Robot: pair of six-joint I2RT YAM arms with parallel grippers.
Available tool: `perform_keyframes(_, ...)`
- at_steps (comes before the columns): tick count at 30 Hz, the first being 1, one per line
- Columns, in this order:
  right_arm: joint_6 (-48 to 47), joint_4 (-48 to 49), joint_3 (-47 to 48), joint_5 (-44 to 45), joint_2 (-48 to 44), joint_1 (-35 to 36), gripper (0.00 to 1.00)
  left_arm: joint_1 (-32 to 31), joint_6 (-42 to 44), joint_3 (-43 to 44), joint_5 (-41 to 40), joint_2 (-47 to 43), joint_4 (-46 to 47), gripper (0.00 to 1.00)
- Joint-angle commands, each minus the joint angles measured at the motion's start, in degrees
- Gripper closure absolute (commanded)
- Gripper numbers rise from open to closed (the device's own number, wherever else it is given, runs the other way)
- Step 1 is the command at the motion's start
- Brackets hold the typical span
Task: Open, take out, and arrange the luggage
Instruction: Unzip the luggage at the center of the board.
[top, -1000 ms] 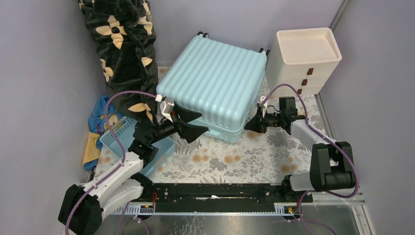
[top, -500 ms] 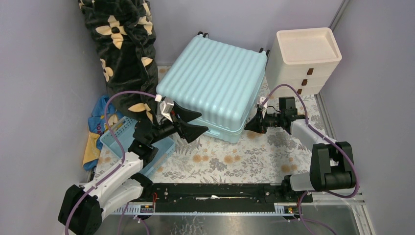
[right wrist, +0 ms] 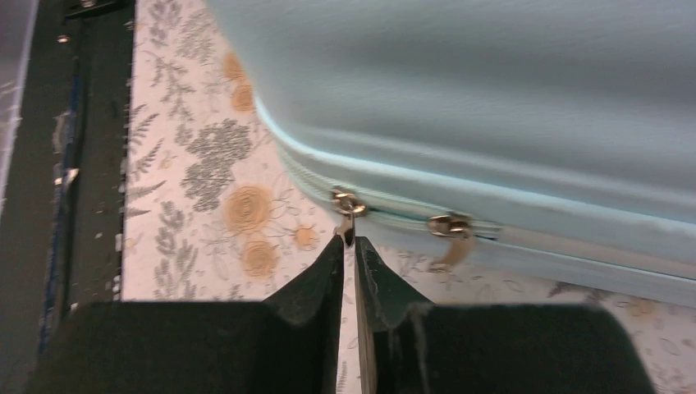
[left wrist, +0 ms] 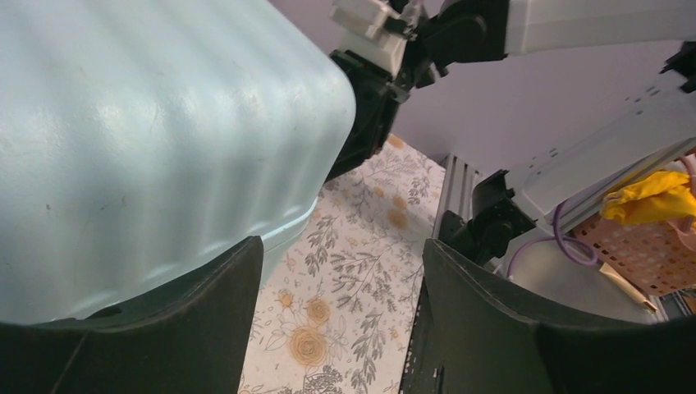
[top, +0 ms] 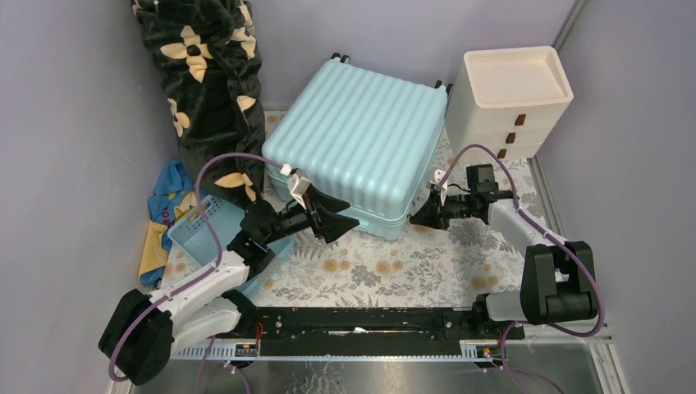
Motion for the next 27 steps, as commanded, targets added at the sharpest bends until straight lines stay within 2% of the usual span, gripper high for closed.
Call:
perform_keyframes(1, -3.43, -7.46, -0.36, -3.84, -2.15, 1.78, 1.00, -1.66, 3.62, 0.00, -4.59, 2.79, 0.51, 0.25)
perform_keyframes(9, -2.71, -6.55, -0.62, -2.81, -2.46, 5.27, 1.00, -4.02, 4.52, 0.24, -6.25, 7.44, 0.75, 0.30)
perform_keyframes(15, -3.61, -8.23, 0.66, 0.42, -3.69, 4.17, 0.87, -5.31, 4.63, -1.40, -6.96, 6.80, 1.63, 0.28)
perform_keyframes(19, -9.36, -12.24, 0.92, 4.76, -5.76, 2.68, 0.77, -6.59, 5.70, -3.16, -8.23, 5.78, 2.98, 0.27)
perform_keyframes(23, -9.60, -11.31, 0.21, 5.65, -6.41, 2.56, 0.64, -9.27, 7.69, -5.74, -11.99, 5.34, 7.63, 0.27)
perform_keyframes(27, -6.30, -6.91, -1.04, 6.98, -7.31, 2.63, 0.60, -13.01, 10.25, -7.35, -16.91, 5.97, 11.34, 0.27)
